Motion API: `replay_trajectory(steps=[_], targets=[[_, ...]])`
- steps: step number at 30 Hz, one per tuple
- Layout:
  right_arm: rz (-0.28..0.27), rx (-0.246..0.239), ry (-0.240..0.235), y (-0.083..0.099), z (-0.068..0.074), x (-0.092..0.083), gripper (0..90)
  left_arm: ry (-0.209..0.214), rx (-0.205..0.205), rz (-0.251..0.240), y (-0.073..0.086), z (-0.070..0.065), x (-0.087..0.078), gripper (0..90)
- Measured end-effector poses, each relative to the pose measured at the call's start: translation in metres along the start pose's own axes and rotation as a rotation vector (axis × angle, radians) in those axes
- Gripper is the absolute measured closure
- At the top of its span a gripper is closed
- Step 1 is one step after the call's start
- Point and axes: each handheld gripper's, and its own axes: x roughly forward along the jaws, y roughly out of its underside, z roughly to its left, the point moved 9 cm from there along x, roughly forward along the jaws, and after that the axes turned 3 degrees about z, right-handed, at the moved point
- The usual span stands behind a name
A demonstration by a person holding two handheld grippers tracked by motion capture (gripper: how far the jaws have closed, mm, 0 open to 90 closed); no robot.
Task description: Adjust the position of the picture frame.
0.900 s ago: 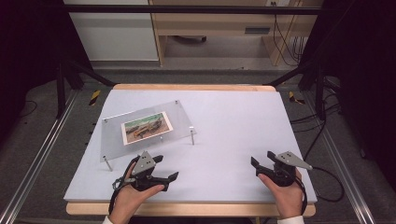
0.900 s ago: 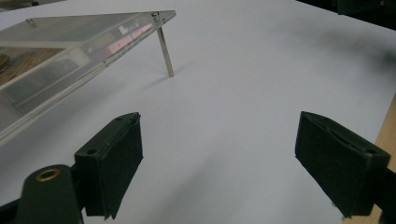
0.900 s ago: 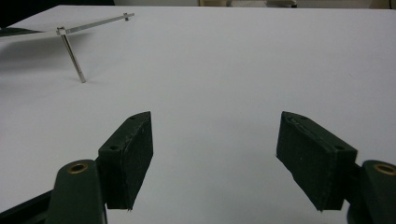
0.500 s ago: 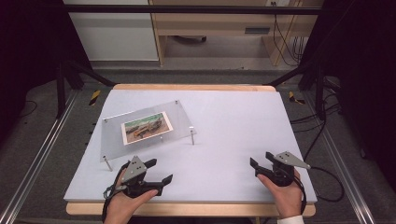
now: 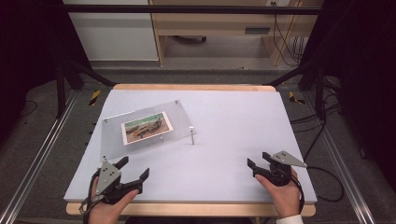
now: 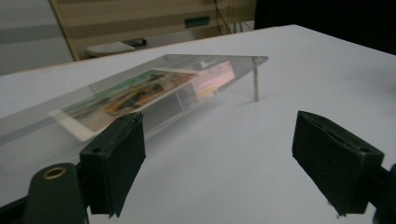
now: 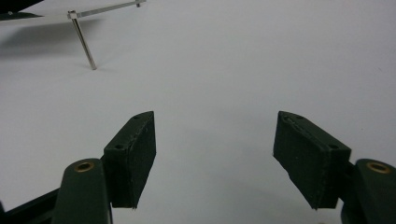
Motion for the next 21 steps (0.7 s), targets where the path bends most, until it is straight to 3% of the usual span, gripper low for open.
replay_trajectory(steps=[8, 12, 17, 21], targets=[[0.009, -0.004, -0.003, 0.001, 0.001, 0.001, 29.9, -0.128, -0.059, 0.049, 0.009, 0.049, -0.017, 17.3], [0.012, -0.001, -0.005, 0.001, 0.001, 0.002, 29.9, -0.153, -0.051, 0.104, 0.013, 0.062, -0.020, 17.5], [0.020, -0.006, -0.008, 0.002, 0.001, 0.003, 29.8, -0.163, -0.040, 0.241, 0.031, 0.073, -0.014, 13.7], [0.023, -0.005, -0.011, 0.002, 0.002, 0.003, 29.8, -0.176, -0.043, 0.275, 0.037, 0.081, -0.013, 14.8]])
